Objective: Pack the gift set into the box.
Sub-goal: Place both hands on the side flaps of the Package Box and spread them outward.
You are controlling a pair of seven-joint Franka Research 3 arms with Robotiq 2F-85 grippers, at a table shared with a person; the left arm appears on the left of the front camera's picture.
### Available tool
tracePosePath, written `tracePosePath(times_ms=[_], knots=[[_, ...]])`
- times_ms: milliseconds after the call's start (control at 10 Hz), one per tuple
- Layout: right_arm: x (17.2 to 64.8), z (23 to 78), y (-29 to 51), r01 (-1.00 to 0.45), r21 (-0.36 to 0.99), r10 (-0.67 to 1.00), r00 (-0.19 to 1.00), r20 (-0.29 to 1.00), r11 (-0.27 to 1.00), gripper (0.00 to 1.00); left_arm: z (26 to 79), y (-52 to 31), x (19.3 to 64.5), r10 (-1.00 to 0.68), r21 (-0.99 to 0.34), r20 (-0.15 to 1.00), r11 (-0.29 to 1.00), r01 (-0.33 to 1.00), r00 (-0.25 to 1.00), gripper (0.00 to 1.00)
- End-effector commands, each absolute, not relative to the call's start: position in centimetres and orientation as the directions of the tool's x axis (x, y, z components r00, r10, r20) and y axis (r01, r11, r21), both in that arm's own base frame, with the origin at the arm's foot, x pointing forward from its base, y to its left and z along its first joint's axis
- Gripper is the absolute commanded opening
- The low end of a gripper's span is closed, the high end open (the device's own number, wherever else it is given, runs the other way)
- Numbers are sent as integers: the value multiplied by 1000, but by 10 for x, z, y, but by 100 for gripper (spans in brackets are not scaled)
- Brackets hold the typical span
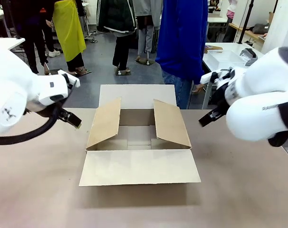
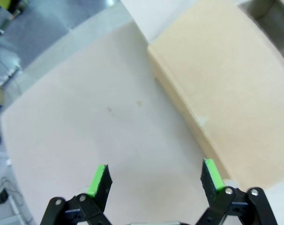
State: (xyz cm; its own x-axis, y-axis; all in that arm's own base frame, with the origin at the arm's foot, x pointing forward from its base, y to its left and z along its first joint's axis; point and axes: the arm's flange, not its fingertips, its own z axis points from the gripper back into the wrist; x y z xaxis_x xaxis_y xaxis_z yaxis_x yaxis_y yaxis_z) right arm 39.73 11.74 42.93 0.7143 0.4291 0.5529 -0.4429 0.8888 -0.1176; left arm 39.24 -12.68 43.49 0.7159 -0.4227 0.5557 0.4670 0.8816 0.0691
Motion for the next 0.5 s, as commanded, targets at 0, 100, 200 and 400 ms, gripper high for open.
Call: tracePosePath(times_ms=[0, 100, 200, 400], knots=[[367, 475, 89, -386, 98, 245, 741, 625, 917, 100, 462, -89, 322, -299, -141, 650, 856, 497, 698, 100], [352, 502, 61, -362, 285, 117, 775, 621, 887, 100, 479, -65, 304, -219, -257, 699, 811, 525, 681, 100], [338, 523, 24, -385, 500, -3, 790, 613, 776, 100, 487, -38, 290, -214, -304, 738, 741, 598, 640, 100], [311, 540, -59, -343, 750, -256, 791, 555, 566, 100, 484, 36, 273, -40, -558, 738, 526, 642, 674, 100]])
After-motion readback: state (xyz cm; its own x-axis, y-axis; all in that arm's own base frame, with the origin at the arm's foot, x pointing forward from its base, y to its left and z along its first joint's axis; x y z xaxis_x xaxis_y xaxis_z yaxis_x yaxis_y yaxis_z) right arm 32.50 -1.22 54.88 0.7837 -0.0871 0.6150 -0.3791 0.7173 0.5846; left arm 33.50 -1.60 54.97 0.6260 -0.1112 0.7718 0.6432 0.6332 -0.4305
